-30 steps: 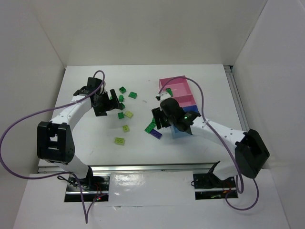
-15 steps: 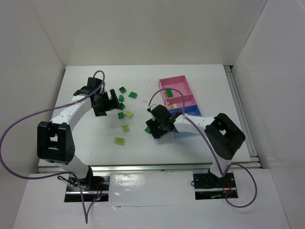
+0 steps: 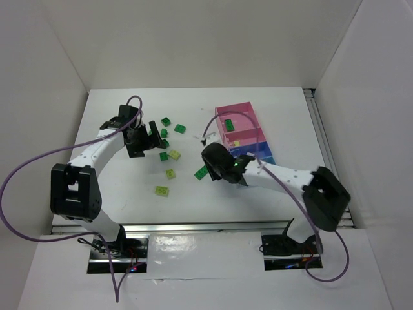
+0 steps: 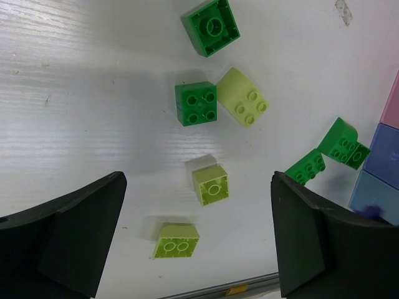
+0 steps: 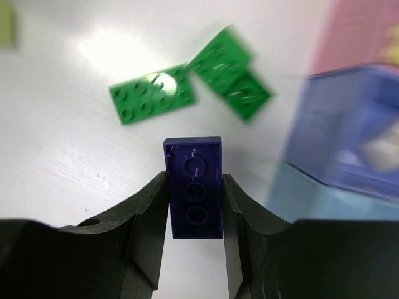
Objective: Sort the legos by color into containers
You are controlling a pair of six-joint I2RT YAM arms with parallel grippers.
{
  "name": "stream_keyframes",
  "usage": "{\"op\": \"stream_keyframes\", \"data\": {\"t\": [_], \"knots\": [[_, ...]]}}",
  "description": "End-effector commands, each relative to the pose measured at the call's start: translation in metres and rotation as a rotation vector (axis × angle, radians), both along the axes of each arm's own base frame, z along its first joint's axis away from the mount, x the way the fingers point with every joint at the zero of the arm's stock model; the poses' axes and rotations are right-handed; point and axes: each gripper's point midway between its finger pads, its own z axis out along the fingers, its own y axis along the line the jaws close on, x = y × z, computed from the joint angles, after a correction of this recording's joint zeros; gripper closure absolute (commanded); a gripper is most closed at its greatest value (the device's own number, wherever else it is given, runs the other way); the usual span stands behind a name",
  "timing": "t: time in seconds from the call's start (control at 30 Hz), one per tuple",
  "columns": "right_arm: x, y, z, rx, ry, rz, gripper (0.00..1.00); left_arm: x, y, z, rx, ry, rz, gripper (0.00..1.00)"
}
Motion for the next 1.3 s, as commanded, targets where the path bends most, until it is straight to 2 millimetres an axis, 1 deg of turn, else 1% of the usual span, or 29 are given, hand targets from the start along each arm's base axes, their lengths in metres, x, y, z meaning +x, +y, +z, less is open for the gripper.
{"op": "stream_keyframes", "data": {"t": [0.0, 0.07, 0.1, 0.17, 0.23, 0.3, 0.4, 0.43, 0.5, 0.57, 0.6, 0.63, 0.67, 0.7, 0.73, 0.8, 0.87, 0.9, 0.93, 0.97, 1.0, 1.03, 1.07, 1.1, 1.13, 1.17, 1.2, 1.23, 1.27], "knots": [[0.020, -0.045, 0.077, 0.096, -0.207, -0.242, 0.88, 0.005, -0.003, 0.002, 0.004, -0.019, -0.029, 0.00], [0.022, -0.076, 0.072, 0.091, -0.190, -0.350, 0.88, 0.004, -0.004, 0.000, -0.004, -0.009, -0.034, 0.00], [0.021, -0.087, 0.074, 0.101, -0.192, -0.381, 0.88, 0.003, -0.006, -0.003, -0.012, 0.000, -0.040, 0.00], [0.018, -0.105, 0.057, 0.102, -0.149, -0.431, 0.88, 0.006, -0.006, -0.002, -0.014, -0.010, -0.040, 0.00], [0.011, -0.119, 0.042, 0.094, -0.119, -0.469, 0.87, 0.005, -0.010, -0.002, -0.014, -0.010, -0.049, 0.00], [0.011, -0.127, 0.040, 0.127, -0.115, -0.514, 0.87, 0.005, -0.010, -0.002, -0.014, -0.010, -0.049, 0.00], [0.010, -0.135, 0.029, 0.144, -0.104, -0.552, 0.87, 0.005, -0.011, -0.002, -0.021, -0.009, -0.053, 0.00], [0.007, -0.137, 0.022, 0.134, -0.097, -0.552, 0.85, 0.004, -0.011, -0.006, -0.016, -0.001, -0.061, 0.00], [0.013, -0.143, 0.023, 0.156, -0.120, -0.588, 0.82, 0.003, -0.016, -0.009, -0.021, 0.007, -0.086, 0.00], [0.016, -0.140, 0.023, 0.184, -0.123, -0.577, 0.78, 0.004, -0.020, -0.013, -0.020, 0.019, -0.096, 0.00], [0.017, -0.142, 0.023, 0.183, -0.124, -0.586, 0.75, 0.004, -0.020, -0.013, -0.020, 0.019, -0.096, 0.00], [0.017, -0.142, 0.019, 0.174, -0.116, -0.586, 0.68, 0.003, -0.024, -0.013, -0.020, 0.019, -0.107, 0.00], [0.019, -0.141, 0.019, 0.163, -0.115, -0.578, 0.53, 0.003, -0.024, -0.013, -0.020, 0.019, -0.107, 0.00], [0.023, -0.139, 0.026, 0.176, -0.126, -0.577, 0.50, 0.003, -0.024, -0.013, -0.020, 0.019, -0.107, 0.00], [0.025, -0.138, 0.026, 0.173, -0.124, -0.577, 0.46, 0.003, -0.024, -0.013, -0.020, 0.019, -0.107, 0.00], [0.029, -0.136, 0.034, 0.170, -0.136, -0.562, 0.36, 0.001, -0.022, -0.014, -0.011, 0.027, -0.102, 0.00], [0.032, -0.136, 0.041, 0.172, -0.147, -0.567, 0.36, 0.004, -0.022, -0.011, -0.012, 0.018, -0.102, 0.00], [0.034, -0.129, 0.053, 0.193, -0.172, -0.554, 0.36, 0.005, -0.020, -0.012, -0.001, 0.017, -0.096, 0.00], [0.032, -0.124, 0.057, 0.205, -0.178, -0.537, 0.37, 0.005, -0.020, -0.012, -0.001, 0.017, -0.096, 0.00], [0.032, -0.114, 0.072, 0.250, -0.209, -0.515, 0.39, 0.005, -0.020, -0.012, -0.001, 0.017, -0.096, 0.00], [0.027, -0.094, 0.080, 0.289, -0.226, -0.458, 0.41, 0.005, -0.019, -0.012, 0.008, 0.016, -0.091, 0.00], [0.024, -0.080, 0.083, 0.321, -0.225, -0.428, 0.42, 0.005, -0.019, -0.012, 0.008, 0.016, -0.091, 0.00], [0.020, -0.070, 0.080, 0.321, -0.219, -0.401, 0.42, 0.006, -0.017, -0.013, 0.016, 0.015, -0.087, 0.00], [0.017, -0.050, 0.088, 0.345, -0.215, -0.360, 0.42, 0.006, -0.017, -0.013, 0.016, 0.015, -0.087, 0.00], [0.015, -0.040, 0.086, 0.340, -0.206, -0.338, 0.42, 0.006, -0.017, -0.013, 0.016, 0.015, -0.087, 0.00], [0.014, -0.030, 0.070, 0.293, -0.173, -0.319, 0.38, 0.004, -0.015, -0.014, 0.025, 0.025, -0.082, 0.00], [0.014, -0.016, 0.073, 0.301, -0.165, -0.293, 0.36, 0.004, -0.014, -0.014, 0.035, 0.024, -0.077, 0.00], [0.008, 0.001, 0.067, 0.301, -0.131, -0.247, 0.33, 0.002, -0.013, -0.015, 0.036, 0.033, -0.077, 0.00], [0.006, 0.011, 0.048, 0.266, -0.089, -0.226, 0.30, 0.005, -0.012, -0.013, 0.045, 0.023, -0.071, 0.00]]}}
